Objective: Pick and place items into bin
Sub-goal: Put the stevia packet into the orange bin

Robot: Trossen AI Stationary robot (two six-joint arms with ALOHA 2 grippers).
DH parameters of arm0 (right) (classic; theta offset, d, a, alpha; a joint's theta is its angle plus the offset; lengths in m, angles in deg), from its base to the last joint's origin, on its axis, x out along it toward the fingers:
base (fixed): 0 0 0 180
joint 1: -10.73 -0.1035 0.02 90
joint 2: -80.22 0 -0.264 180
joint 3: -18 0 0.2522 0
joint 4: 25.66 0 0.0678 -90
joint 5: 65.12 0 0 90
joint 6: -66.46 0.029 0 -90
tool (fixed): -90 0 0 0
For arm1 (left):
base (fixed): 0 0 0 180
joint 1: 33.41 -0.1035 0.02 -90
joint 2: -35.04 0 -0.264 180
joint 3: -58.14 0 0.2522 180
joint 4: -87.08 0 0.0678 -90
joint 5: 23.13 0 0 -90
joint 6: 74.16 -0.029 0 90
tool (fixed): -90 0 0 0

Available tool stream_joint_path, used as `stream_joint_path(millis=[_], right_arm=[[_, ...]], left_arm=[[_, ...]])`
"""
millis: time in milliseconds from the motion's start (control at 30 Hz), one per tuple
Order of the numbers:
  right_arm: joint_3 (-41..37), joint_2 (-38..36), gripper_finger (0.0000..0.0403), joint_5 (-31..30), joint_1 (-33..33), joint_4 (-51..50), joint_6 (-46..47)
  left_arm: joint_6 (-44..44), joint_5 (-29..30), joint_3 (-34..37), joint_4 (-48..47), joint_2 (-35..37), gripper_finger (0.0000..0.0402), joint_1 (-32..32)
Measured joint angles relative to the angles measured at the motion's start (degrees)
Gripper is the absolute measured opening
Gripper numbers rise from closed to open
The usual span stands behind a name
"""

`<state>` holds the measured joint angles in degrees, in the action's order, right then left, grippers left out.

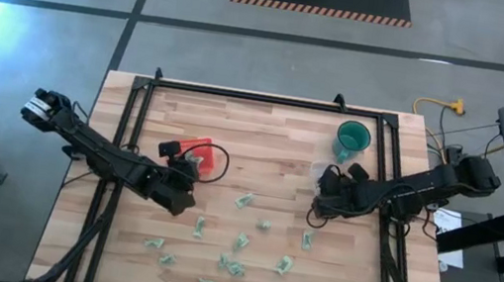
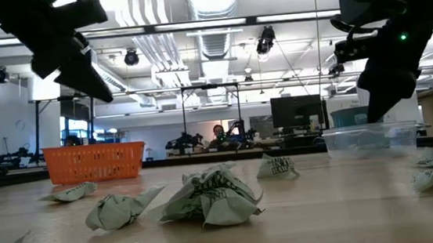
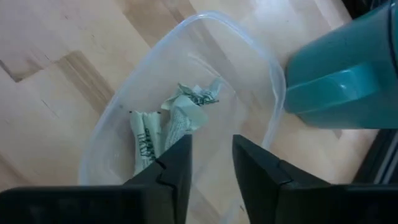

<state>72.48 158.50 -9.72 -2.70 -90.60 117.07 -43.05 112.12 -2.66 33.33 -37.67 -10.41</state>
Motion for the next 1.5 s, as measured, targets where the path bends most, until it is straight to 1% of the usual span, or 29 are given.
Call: stream_joint_path(millis=[67,133,267,333,400,600,833,967,1067,1167,1300,1400,1500], right_arm=[[0.67,-0.47,0.0118,-0.08,-0.02,-1.1,0.26],[1.32,-1.31,0.0127,-0.31,-0.02,-1.25,0.21],[2.39,-3.54,0.0134,-2.07,-0.61,-0.99,-0.02],[2.51,-4.67,0.0134,-3.3,-1.35,-0.91,-0.03],[2.55,-5.62,0.0132,-4.29,-2.32,-0.7,-0.01],[2.57,-7.01,0.0121,-6.4,-5.27,0.96,-0.63],[2.68,-7.42,0.011,-7.81,-7.07,5.24,-5.6],[2.7,-7.8,0.0105,-7.75,-7.08,6.14,-6.3],[2.72,-7.78,0.0102,-7.63,-7.08,6.55,-7.24],[2.72,-7.77,0.0099,-7.62,-7.08,7.01,-7.33],[2.72,-7.74,0.0094,-7.6,-7.08,7.03,-7.32],[2.72,-7.74,0.009,-7.6,-7.08,7.03,-7.34],[2.72,-7.74,0.0086,-7.58,-7.08,7.03,-7.33]], left_arm=[[-4.96,-0.07,0.93,6.75,0.0,0.0135,0.0],[-11.77,-1.36,2.18,15.35,-0.01,0.0135,0.0],[-23.85,-8.0,4.43,31.0,0.0,0.0135,-0.02],[-27.57,-10.74,5.73,36.94,0.0,0.0135,-0.02],[-28.86,-11.57,6.65,40.71,-0.02,0.0135,-0.06],[-28.81,-11.52,6.85,45.13,-3.58,0.0135,-2.14],[-28.98,-11.64,5.69,50.6,-11.75,0.0135,-4.9],[-28.48,-11.92,4.11,54.86,-16.9,0.0135,-6.53],[-28.35,-14.21,2.53,57.92,-20.97,0.0135,-7.5],[-27.05,-16.31,0.15,57.51,-24.81,0.0135,-8.46],[-27.04,-17.67,-2.58,56.86,-28.94,0.0135,-9.59],[-27.22,-19.27,-4.4,55.49,-30.86,0.0135,-10.25],[-27.23,-19.3,-5.62,52.72,-31.67,0.0135,-10.94]])
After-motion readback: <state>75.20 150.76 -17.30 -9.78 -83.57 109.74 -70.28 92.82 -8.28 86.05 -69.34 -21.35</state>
